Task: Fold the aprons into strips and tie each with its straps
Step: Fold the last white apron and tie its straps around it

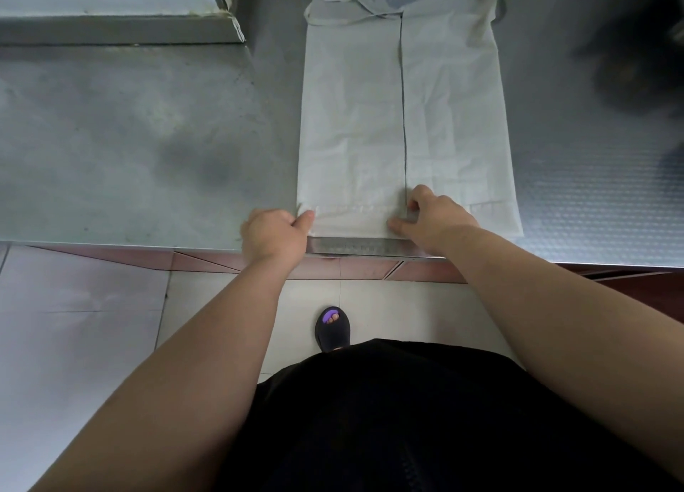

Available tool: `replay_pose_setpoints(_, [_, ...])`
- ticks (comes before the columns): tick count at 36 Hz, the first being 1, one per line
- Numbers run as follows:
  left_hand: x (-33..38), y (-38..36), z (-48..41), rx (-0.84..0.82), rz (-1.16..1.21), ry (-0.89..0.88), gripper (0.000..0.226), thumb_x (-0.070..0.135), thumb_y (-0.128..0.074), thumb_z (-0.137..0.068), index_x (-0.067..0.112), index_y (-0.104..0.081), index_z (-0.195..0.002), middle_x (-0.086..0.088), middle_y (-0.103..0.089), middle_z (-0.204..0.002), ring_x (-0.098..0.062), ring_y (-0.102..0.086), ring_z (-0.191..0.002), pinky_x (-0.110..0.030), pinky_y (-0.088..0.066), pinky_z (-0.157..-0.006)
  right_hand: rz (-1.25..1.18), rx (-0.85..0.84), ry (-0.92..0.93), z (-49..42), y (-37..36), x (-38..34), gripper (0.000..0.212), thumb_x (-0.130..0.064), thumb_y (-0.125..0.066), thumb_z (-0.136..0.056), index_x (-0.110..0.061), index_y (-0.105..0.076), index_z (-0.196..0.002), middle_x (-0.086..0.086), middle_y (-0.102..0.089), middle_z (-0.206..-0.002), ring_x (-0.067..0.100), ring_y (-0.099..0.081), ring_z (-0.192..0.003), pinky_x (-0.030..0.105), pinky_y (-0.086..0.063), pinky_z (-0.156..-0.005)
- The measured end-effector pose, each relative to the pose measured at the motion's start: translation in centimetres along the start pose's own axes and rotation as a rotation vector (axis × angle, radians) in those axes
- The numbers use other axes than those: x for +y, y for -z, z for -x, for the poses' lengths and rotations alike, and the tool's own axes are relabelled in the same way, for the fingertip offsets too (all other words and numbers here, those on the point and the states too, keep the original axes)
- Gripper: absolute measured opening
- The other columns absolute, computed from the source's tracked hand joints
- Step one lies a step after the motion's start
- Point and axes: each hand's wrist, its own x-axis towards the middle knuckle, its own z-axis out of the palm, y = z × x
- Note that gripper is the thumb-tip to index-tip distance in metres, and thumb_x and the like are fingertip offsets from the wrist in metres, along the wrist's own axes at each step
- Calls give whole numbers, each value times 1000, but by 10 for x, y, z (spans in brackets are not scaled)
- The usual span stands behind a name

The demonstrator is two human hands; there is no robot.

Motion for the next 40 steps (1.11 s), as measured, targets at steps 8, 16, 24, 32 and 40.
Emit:
replay_pose_setpoints(8, [18, -3, 21, 293, -110, -708, 29, -5, -63, -74, 7, -66, -100, -14, -59, -113, -37, -52, -99, -37, -47, -81, -4, 43, 64, 0, -3, 9, 42, -53, -53, -88, -22, -44, -115, 3, -48, -106, 27, -51, -98, 35, -43, -82])
replay_pose_setpoints(16, [19, -12, 24, -184, -326, -854, 55, 45, -59, -88, 21, -50, -135, 5, -43, -143, -20, -37, -132, -33, -27, -107, 41, -28, 230, 7, 11, 40, 60, -32, -63, -85, -33, -41, -140, 5, -41, -130, 24, -43, -121, 27, -34, -98])
replay_pose_setpoints(24, [41, -1, 24, -172, -315, -783, 51, 53, -62, -81, 26, -57, -124, 12, -52, -128, -14, -44, -120, -27, -34, -96, 411, 174, 353, 9, 14, 57, 35, -39, -37, -98, -29, -60, -122, 1, -55, -119, 27, -53, -106, 33, -36, -90])
replay_pose_setpoints(32, [61, 19, -4, -354, -395, -665, 35, 16, -42, -97, 26, -57, -127, -1, -58, -126, -25, -52, -114, -34, -45, -90, 212, 60, 260, 1, 36, 54, 20, -39, -43, -95, -20, -49, -93, 0, -58, -94, 23, -52, -86, 33, -41, -66])
replay_pose_setpoints(40, [50, 33, -37, -413, -25, -337, 9, 22, -58, -92, 18, -65, -97, -5, -66, -101, -21, -59, -89, -27, -42, -74, 241, 32, 142, -13, 59, 58, 14, -14, -48, -90, -20, -46, -78, 1, -50, -83, 23, -46, -82, 29, -36, -66])
